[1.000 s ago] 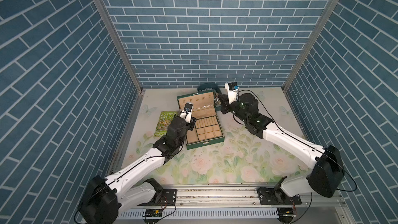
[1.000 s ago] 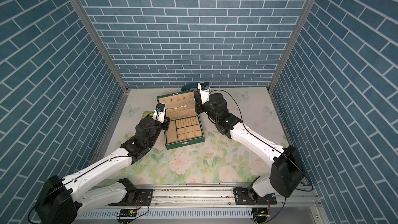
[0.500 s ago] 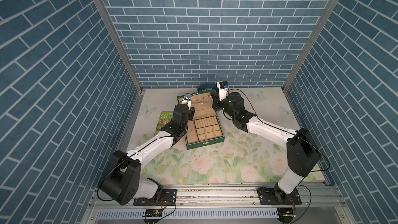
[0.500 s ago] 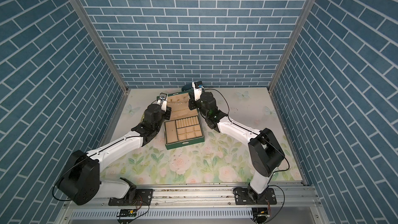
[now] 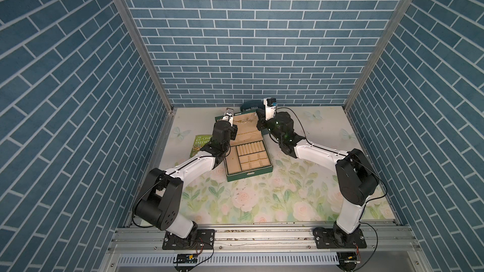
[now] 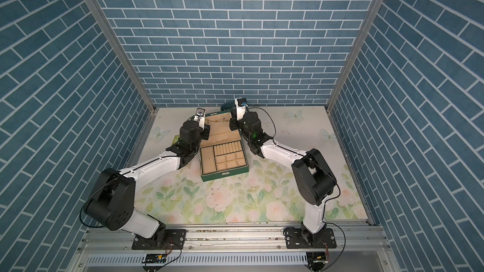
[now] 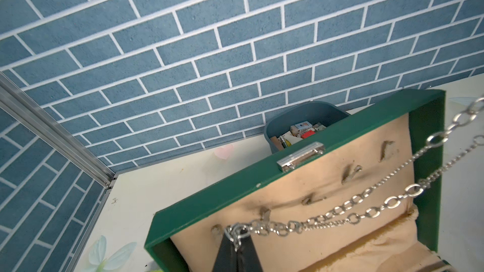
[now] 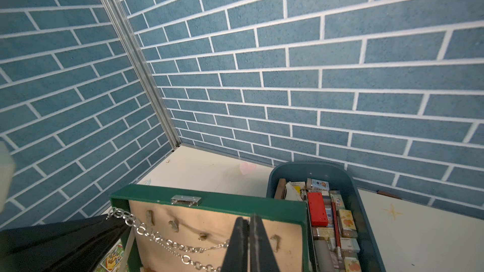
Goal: Put jewelry chain into jewelry box
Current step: Hang the necklace on the jewelry box clasp.
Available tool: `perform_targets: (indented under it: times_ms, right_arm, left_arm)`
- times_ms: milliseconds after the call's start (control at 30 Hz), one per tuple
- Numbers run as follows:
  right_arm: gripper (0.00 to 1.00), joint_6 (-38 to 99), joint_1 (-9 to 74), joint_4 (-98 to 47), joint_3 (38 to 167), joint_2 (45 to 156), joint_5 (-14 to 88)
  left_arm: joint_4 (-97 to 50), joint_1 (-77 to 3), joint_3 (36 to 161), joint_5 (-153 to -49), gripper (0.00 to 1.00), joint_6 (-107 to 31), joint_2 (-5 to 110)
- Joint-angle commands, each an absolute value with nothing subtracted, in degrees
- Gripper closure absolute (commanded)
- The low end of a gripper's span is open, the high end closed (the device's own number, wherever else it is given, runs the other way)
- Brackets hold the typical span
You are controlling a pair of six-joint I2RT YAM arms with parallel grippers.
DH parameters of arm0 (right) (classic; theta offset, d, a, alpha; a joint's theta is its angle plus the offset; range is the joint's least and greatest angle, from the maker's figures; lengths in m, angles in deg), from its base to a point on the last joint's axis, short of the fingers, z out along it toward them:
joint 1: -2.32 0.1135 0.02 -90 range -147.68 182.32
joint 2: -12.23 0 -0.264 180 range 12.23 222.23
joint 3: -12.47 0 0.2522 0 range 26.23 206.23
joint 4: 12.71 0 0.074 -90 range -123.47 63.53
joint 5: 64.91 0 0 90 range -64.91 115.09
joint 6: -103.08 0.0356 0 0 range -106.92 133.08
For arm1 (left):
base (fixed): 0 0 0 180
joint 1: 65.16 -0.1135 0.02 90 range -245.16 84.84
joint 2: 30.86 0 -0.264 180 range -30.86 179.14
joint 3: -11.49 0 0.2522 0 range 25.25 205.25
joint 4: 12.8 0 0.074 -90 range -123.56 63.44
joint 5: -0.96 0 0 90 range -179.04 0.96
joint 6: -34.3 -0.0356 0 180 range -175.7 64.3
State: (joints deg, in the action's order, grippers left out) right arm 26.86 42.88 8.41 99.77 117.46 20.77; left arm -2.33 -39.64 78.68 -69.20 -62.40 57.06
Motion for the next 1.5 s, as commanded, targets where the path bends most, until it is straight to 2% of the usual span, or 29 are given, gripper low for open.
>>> perform_targets:
  times_ms: [0, 433, 867, 1467]
  right_arm:
    - [1.00, 28.91, 42.37, 12.62, 101.16, 118.51, 20.27]
    - [1.00, 32.85, 42.55, 18.78, 98.49, 120.09, 20.36]
    - [1.00, 35.05, 45.24, 33.30, 90.89, 120.55, 11.06]
    - [1.00, 36.71, 46.04, 34.17, 94.50, 125.43, 8.08]
  left_arm:
    - [-0.29, -40.35, 80.31, -69.49, 1.00, -62.72, 57.47]
    - [0.54, -40.44, 80.62, -69.38, 1.00, -61.90, 58.83]
    - [3.32, -40.44, 79.17, -67.81, 1.00, -60.97, 58.13]
    - [4.86, -40.46, 80.68, -66.20, 1.00, -60.29, 61.24]
